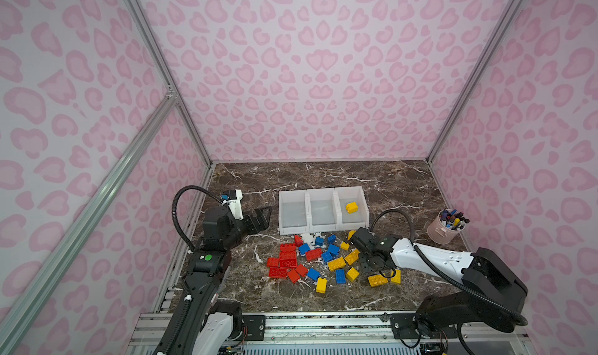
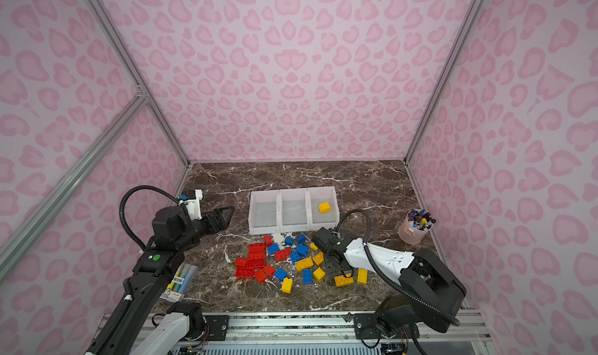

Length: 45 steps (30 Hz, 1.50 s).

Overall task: Sort the legos into containers by color
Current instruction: Pick up the lego from the bottom-center of the table, then place the lego in the container.

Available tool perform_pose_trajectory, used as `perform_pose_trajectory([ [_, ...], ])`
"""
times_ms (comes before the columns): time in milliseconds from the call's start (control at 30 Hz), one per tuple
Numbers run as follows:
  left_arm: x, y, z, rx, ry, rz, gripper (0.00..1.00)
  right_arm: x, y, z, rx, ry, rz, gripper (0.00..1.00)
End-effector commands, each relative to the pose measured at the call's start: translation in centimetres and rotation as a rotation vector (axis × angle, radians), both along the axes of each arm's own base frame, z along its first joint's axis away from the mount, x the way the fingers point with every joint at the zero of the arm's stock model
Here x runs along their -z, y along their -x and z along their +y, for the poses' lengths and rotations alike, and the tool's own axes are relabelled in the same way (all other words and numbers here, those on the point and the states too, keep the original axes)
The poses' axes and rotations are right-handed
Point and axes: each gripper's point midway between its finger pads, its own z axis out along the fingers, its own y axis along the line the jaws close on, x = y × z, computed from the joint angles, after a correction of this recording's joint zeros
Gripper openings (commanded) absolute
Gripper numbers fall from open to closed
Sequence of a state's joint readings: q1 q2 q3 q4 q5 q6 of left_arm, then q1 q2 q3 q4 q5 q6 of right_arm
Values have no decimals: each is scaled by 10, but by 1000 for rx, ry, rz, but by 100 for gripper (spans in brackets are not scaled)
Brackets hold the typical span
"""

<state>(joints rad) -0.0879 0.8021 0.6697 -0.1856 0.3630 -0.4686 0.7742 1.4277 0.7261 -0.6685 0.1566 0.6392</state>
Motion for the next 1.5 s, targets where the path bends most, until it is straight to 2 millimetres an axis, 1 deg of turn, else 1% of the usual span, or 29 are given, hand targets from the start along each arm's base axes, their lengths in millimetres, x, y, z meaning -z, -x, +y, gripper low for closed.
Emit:
perform_pose_trajectory([
  [0,-3,1,-1,6,4,-13,97,-3,-7,4,-7,-7,-27,42],
  [100,-3,2,-1,2,4,-14,97,-8,-9,5,-11,-3,-33,36],
  [167,-3,2,0,0,2,-14,97,-14,-12,6,-13,-7,-41,35],
  [300,-3,2,0,-1,1,-15,97,-43,-31,11,-17,-18,-92,32],
  [400,-4,2,1,-3,1,-18,97,-70,-57,17,-18,-46,-150,32],
  [500,-4,2,0,-2,2,-17,97,-94,-93,22,-5,-81,-210,32],
  [567,-5,2,0,-2,3,-19,97,-102,-118,24,8,-100,-233,32],
  [633,-6,3,0,-3,3,-20,97,-100,-145,27,21,-113,-238,32],
  [733,-6,3,1,-4,3,-17,97,-89,-175,35,18,-107,-218,32],
  [833,-7,4,2,-9,1,-18,97,-75,-195,39,5,-75,-192,32],
  [933,-6,6,2,-12,3,-14,97,-64,-205,39,4,-56,-179,32],
  [1100,-5,6,2,-13,3,-13,97,-48,-210,40,13,-62,-149,33],
  [1267,-5,7,3,-15,1,-11,97,-32,-207,41,14,-64,-115,41],
  [1367,-4,7,3,-19,0,-11,97,-38,-208,42,7,-67,-122,48],
  [1467,-3,7,3,-19,-1,-8,97,-53,-208,41,5,-70,-147,55],
])
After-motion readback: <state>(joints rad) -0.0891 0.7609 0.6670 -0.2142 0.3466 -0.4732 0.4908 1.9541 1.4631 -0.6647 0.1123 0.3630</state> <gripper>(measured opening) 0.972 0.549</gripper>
